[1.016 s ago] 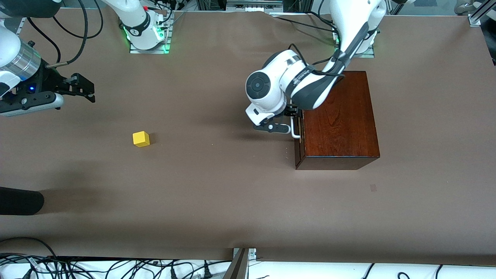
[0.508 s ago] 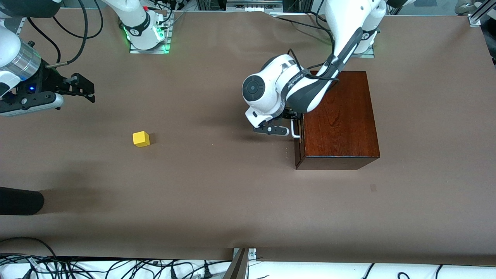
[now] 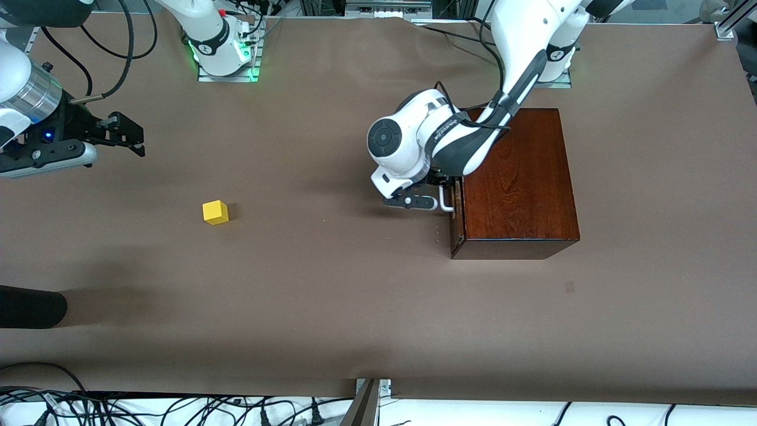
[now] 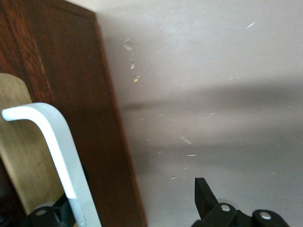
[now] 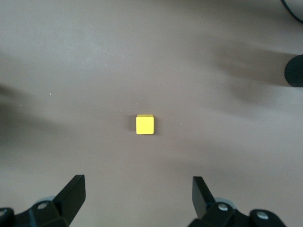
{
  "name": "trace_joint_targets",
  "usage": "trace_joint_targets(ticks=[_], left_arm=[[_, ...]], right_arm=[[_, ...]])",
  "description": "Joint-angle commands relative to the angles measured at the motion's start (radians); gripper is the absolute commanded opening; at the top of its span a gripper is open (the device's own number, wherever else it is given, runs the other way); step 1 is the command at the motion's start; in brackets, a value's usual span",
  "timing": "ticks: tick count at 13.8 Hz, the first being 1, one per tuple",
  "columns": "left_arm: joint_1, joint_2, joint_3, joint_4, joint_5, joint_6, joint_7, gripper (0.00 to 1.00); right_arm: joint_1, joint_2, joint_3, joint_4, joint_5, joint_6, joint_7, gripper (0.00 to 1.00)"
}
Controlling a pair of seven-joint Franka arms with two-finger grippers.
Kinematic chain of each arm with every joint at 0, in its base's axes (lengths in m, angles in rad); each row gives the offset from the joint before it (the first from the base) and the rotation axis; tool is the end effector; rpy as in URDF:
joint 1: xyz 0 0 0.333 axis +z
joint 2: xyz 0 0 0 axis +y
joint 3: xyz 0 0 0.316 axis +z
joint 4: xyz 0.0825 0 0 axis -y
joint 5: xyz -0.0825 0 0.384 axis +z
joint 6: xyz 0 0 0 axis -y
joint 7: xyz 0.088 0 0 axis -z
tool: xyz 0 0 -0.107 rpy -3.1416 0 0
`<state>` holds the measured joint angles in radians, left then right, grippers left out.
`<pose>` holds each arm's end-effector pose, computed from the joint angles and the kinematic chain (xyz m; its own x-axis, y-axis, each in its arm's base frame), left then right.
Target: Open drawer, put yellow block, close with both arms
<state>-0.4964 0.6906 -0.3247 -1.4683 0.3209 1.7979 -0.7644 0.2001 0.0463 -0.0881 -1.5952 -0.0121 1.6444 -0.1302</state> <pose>0.5057 -0.4533 0.2657 0.9765 -0.1163 -0.1813 -0.1629 -0.9493 -0.2687 0.5706 0.0641 0.5934 0.9706 0.2408 0.0009 0.2407 -0.9705 0.0164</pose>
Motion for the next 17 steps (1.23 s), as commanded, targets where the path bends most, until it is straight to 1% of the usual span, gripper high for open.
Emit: trace_joint_targets(ticks=[1,4,6,10,13,14,15,17], left_arm=[[-0.048,0.052,-0.001,0.014,-0.014,0.145,-0.044,1.0],[-0.098,0.093,-0.001,0.038,-0.052,0.251,-0.078,1.0],[-0.108,0.112,-0.001,0.077,-0.053,0.262,-0.085,1.0],[-0.106,0.106,-0.001,0.124,-0.051,0.262,-0.073,1.0],[-0.097,0.098,0.003,0.141,-0.04,0.253,-0.075,1.0],[-0.094,0.08,0.006,0.143,-0.037,0.247,-0.073,1.0],[-0.087,0.057,0.007,0.143,-0.037,0.223,-0.069,1.0],[-0.054,0.0,0.003,0.146,-0.042,0.119,-0.043,1.0]], right_arm=[[-0.007,0.01,0.004,0.023,0.001,-0.015,0.003,1.0],[-0.008,0.01,0.002,0.023,0.001,-0.014,-0.002,1.0],[-0.01,0.012,0.002,0.023,-0.002,-0.009,-0.005,1.0],[-0.01,0.017,0.002,0.023,-0.011,-0.003,-0.009,1.0],[-0.008,0.017,0.002,0.026,-0.012,-0.003,0.0,1.0],[-0.008,0.017,0.002,0.026,-0.011,-0.003,-0.002,1.0],[-0.007,0.018,0.004,0.026,-0.011,-0.003,0.0,1.0],[-0.008,0.018,0.004,0.026,0.0,-0.003,0.0,1.0]])
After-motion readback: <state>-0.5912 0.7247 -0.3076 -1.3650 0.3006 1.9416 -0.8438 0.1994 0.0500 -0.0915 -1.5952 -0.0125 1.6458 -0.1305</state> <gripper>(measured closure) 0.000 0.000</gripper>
